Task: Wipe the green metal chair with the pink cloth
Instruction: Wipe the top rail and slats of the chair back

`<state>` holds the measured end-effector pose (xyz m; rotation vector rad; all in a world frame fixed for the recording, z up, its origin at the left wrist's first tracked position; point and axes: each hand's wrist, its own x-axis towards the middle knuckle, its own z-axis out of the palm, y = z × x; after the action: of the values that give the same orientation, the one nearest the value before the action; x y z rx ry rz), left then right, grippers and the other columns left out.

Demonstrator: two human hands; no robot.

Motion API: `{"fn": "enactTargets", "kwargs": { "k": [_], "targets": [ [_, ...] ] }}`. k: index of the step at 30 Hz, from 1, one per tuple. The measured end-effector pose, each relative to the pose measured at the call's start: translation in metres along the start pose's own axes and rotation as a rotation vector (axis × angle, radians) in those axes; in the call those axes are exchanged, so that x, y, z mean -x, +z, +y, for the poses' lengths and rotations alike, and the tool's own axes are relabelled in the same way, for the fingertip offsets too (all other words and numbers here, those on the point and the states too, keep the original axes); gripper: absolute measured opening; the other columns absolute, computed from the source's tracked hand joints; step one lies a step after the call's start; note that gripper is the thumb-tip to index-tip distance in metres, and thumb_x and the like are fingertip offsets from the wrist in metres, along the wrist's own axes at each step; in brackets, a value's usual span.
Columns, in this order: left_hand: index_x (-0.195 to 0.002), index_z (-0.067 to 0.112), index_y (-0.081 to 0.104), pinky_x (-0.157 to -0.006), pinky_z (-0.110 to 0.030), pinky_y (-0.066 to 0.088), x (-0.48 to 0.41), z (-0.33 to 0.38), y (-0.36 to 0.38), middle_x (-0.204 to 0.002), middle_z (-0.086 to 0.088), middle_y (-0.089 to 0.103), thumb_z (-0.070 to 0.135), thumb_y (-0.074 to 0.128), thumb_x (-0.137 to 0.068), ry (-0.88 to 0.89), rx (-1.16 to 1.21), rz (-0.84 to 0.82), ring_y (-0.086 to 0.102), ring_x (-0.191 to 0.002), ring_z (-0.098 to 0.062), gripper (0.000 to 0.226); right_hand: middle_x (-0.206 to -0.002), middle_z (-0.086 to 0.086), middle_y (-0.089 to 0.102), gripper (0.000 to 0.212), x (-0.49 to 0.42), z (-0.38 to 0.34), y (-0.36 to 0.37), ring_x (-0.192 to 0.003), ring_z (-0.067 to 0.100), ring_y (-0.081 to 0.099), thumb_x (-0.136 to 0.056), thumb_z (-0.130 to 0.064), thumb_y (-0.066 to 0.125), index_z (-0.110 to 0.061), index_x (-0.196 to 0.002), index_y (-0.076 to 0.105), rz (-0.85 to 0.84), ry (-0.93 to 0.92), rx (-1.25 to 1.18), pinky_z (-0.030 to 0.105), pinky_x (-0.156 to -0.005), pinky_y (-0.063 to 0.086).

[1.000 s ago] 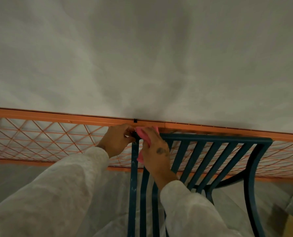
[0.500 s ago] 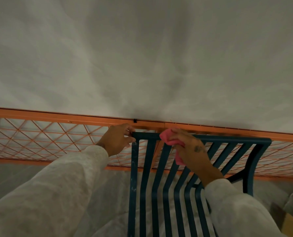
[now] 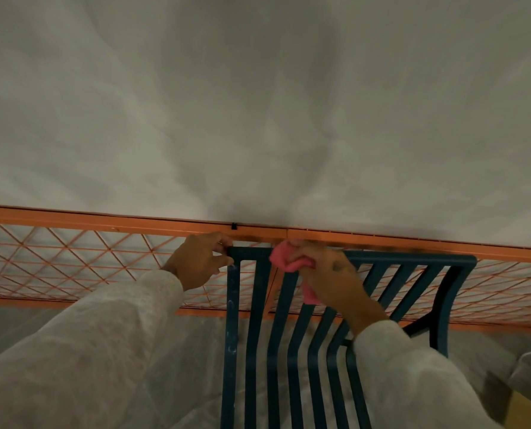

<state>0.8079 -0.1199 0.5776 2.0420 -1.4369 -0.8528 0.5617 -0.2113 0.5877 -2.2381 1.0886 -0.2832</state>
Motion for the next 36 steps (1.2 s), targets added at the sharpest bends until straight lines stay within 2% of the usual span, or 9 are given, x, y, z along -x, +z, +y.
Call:
{"fn": "enactTargets", "kwargs": {
  "k": [3,7,14,16,19,23,28,33,36],
  "targets": [
    [-0.102,0.026,0.058,-0.090,-0.043,0.056,0.002,0.002,-0.001,-0.114,-0.002,0.068,0.016,0.066,-0.091,0.007,0.005,-0.006,0.064,-0.090,-0.016,0.017,-0.107,-0.026,0.061,0.023,0.005,0.030,-0.037,-0.093,-0.005,0.054,-0.089,-0.008,0.064,-0.028,-0.086,0.074,0.064,0.254,-0.186,0.022,-0.091,0.043],
    [-0.102,0.026,0.057,-0.084,-0.036,0.058,0.000,0.001,-0.002,-0.111,0.001,0.066,0.015,0.066,-0.090,-0.007,0.020,-0.016,0.064,-0.088,-0.015,0.018,-0.098,-0.016,0.068,0.020,0.005,0.038,-0.054,-0.088,-0.005,0.054,-0.087,-0.014,0.069,-0.033,-0.083,0.073,0.150,0.342,-0.211,0.013,-0.074,0.041],
    [-0.108,0.021,0.060,-0.077,-0.024,0.055,0.000,-0.003,0.000,-0.113,0.002,0.068,0.015,0.068,-0.089,-0.002,0.038,-0.019,0.063,-0.086,-0.009,0.022,-0.106,-0.009,0.068,0.024,-0.032,-0.038,0.037,-0.080,0.003,0.062,-0.095,-0.016,0.057,-0.032,-0.107,0.069,0.052,0.175,-0.189,0.009,-0.061,0.045],
    [-0.115,0.019,0.063,-0.086,-0.026,0.056,0.000,-0.006,-0.001,-0.112,0.004,0.069,0.009,0.071,-0.085,0.003,0.085,-0.026,0.064,-0.094,-0.005,0.032,-0.110,-0.011,0.070,0.028,-0.040,-0.059,0.060,-0.086,0.005,0.065,-0.096,-0.016,0.057,-0.035,-0.111,0.069,0.105,0.095,-0.157,0.010,-0.068,0.049],
    [-0.118,0.022,0.057,-0.073,-0.013,0.051,0.005,-0.011,-0.008,-0.113,0.000,0.068,-0.012,0.055,-0.086,-0.107,0.296,-0.094,0.063,-0.090,0.001,0.047,-0.126,-0.008,0.065,0.037,-0.040,-0.071,0.080,-0.106,0.010,0.064,-0.095,-0.011,0.056,-0.032,-0.124,0.064,0.104,-0.041,-0.051,0.019,-0.094,0.051],
    [-0.133,0.030,0.053,-0.089,-0.034,0.054,0.012,-0.023,-0.006,-0.120,0.004,0.067,-0.014,0.046,-0.087,-0.184,0.435,-0.127,0.062,-0.108,-0.007,0.064,-0.142,-0.007,0.052,0.045,-0.020,-0.056,0.098,-0.120,0.017,0.059,-0.089,-0.006,0.065,-0.026,-0.129,0.061,0.198,-0.163,0.041,0.019,-0.106,0.032],
    [-0.120,0.021,0.061,-0.089,-0.035,0.053,0.011,-0.023,0.007,-0.109,0.009,0.066,-0.016,0.043,-0.088,-0.178,0.481,-0.134,0.063,-0.102,-0.002,0.052,-0.139,-0.004,0.057,0.042,-0.019,-0.040,0.103,-0.095,0.027,0.070,-0.083,-0.008,0.070,-0.029,-0.120,0.068,0.208,-0.278,0.233,0.043,-0.079,0.060],
    [-0.113,0.012,0.062,-0.086,-0.033,0.048,0.009,-0.028,0.017,-0.107,0.002,0.069,-0.020,0.038,-0.087,-0.277,0.594,-0.148,0.063,-0.109,-0.014,0.048,-0.127,0.000,0.066,0.030,-0.033,-0.060,0.087,-0.110,0.019,0.065,-0.089,-0.001,0.061,-0.021,-0.108,0.074,0.121,-0.176,0.116,0.034,-0.103,0.047],
    [-0.121,0.009,0.061,-0.077,-0.020,0.053,0.012,-0.030,0.024,-0.111,-0.001,0.067,-0.023,0.038,-0.086,-0.274,0.617,-0.141,0.064,-0.104,-0.007,0.053,-0.127,0.005,0.066,0.047,-0.015,-0.055,0.104,-0.090,0.031,0.070,-0.081,0.000,0.070,-0.026,-0.119,0.068,0.182,-0.289,0.304,0.044,-0.075,0.060]
  ]
}}
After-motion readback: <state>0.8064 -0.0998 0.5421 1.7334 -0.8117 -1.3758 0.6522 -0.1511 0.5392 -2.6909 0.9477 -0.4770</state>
